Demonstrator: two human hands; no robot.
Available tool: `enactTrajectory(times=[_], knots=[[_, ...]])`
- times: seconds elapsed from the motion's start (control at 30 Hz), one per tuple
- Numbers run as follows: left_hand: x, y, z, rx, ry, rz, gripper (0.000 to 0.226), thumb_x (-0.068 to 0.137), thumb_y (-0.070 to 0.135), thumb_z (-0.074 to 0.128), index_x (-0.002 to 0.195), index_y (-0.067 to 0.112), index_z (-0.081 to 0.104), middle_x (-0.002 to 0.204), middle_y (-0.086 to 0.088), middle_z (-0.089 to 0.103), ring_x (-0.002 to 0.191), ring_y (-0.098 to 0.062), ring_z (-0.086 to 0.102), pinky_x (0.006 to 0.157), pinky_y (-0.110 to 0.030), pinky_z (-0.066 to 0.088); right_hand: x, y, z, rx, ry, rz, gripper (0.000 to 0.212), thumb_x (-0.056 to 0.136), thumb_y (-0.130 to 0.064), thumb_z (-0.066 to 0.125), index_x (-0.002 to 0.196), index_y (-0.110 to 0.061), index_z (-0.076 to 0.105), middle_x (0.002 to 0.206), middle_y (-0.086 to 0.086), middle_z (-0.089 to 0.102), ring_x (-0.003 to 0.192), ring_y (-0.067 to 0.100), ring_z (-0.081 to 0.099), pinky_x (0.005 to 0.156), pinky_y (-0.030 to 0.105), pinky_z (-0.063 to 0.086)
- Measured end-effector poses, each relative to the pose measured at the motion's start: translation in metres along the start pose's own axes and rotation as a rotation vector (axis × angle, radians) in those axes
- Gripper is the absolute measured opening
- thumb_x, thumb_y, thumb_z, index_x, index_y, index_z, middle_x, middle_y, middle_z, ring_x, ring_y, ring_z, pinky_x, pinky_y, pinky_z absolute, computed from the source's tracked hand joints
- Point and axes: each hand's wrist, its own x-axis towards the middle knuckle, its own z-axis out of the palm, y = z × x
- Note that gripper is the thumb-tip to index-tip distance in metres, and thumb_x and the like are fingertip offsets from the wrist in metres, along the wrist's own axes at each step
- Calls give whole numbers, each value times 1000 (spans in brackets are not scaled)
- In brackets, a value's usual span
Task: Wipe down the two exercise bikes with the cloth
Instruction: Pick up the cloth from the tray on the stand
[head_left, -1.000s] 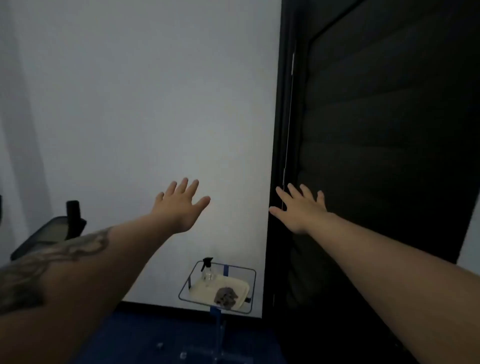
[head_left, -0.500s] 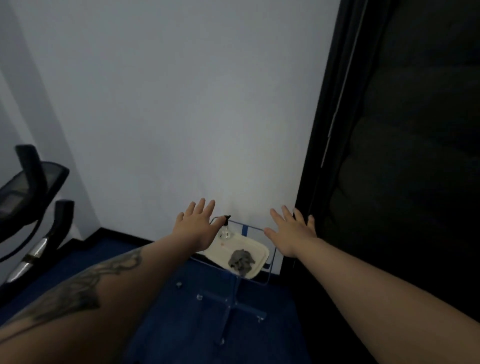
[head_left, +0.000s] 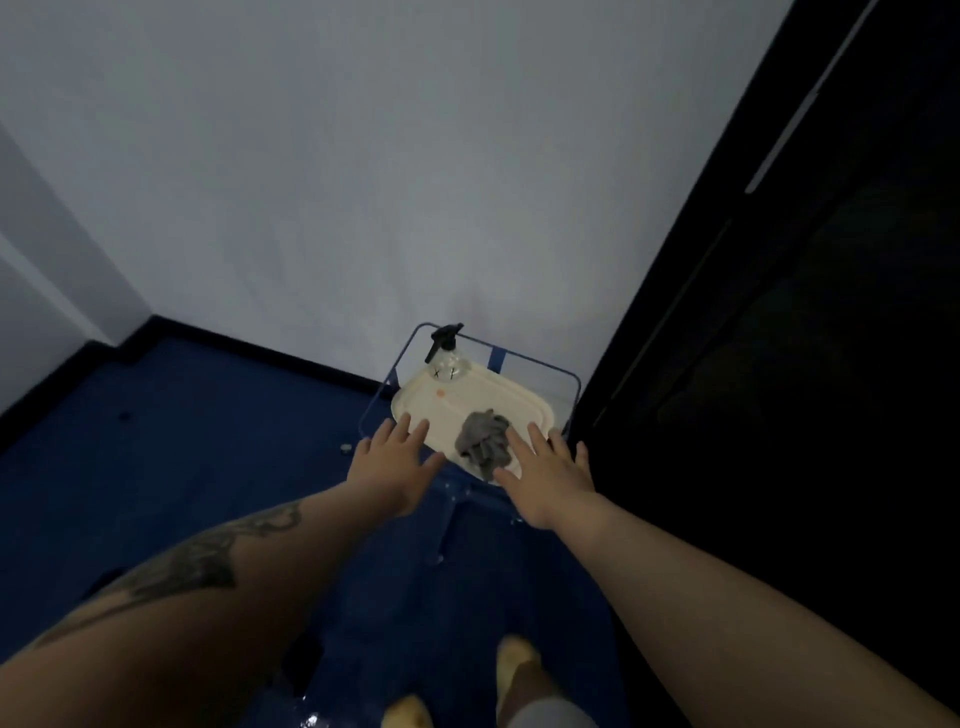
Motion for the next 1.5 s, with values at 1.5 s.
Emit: enactTrajectory(times=[1.5], knots=[[-65,-11,92,-606,214,-1011,59,99,44,37,153,25,19,162,2,12,147,-21,17,119,-38,18,119,-90,25,33,144,-1000,14,96,-33,48,99,-20,53,98,-4,58,89,16,53,71,30,47]])
